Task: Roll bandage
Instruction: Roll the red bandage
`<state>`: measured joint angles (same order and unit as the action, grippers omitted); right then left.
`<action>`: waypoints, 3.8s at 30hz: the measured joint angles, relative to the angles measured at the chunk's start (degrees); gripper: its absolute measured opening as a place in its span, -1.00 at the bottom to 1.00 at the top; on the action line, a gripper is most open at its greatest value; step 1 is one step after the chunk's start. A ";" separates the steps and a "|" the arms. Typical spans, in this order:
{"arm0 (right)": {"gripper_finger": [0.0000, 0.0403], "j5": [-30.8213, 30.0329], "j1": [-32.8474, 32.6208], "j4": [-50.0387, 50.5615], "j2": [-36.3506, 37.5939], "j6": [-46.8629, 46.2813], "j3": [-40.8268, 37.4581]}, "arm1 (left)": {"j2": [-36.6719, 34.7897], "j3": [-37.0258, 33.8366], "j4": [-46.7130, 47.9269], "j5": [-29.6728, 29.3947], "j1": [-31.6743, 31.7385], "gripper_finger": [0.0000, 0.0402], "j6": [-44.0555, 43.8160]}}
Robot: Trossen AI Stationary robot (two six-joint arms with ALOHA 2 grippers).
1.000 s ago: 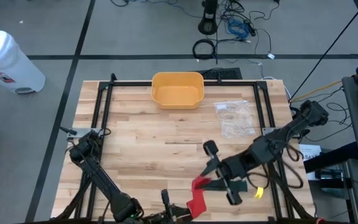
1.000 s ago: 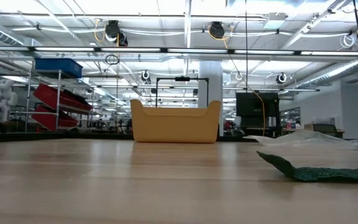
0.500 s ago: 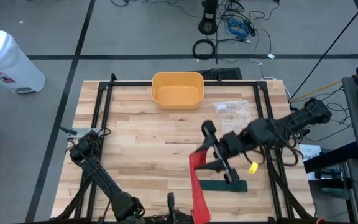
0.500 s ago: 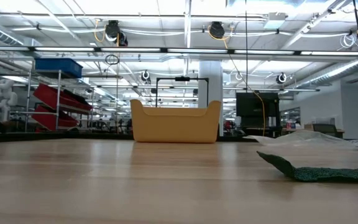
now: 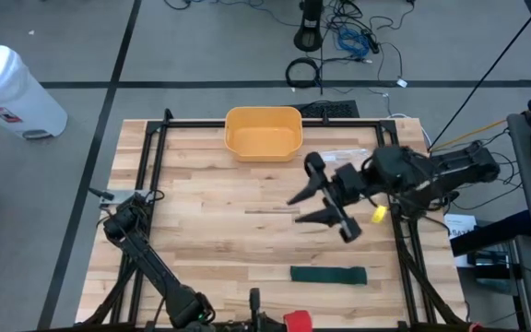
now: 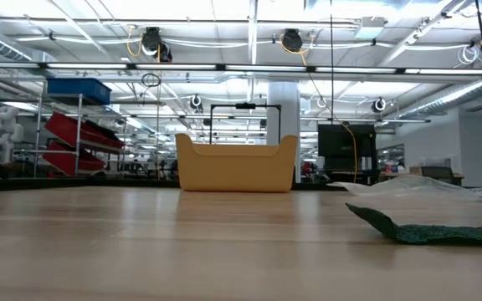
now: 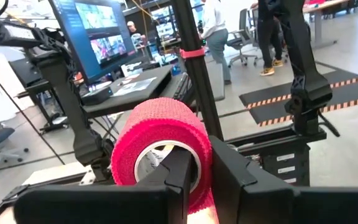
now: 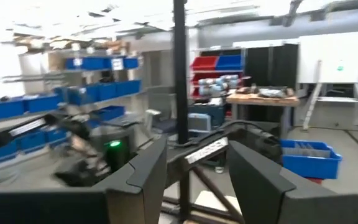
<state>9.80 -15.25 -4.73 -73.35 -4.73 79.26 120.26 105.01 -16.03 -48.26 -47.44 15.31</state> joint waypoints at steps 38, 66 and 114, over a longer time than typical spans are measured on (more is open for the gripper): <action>-0.23 -55.05 -35.78 -34.20 -12.32 56.71 -24.61 | -1.59 0.04 -0.37 -4.80 -2.10 -0.75 7.82; -0.23 -34.96 -33.04 -42.60 -13.19 57.00 -24.59 | -1.59 0.04 0.54 -1.10 0.27 -0.75 5.48; -0.37 -26.20 -26.16 -36.15 -13.73 3.15 -24.61 | -1.59 -0.02 3.62 -1.89 0.61 -0.75 10.80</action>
<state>-16.40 -41.40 -40.88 -87.09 -1.59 54.65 118.67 104.99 -12.41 -50.15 -46.83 26.11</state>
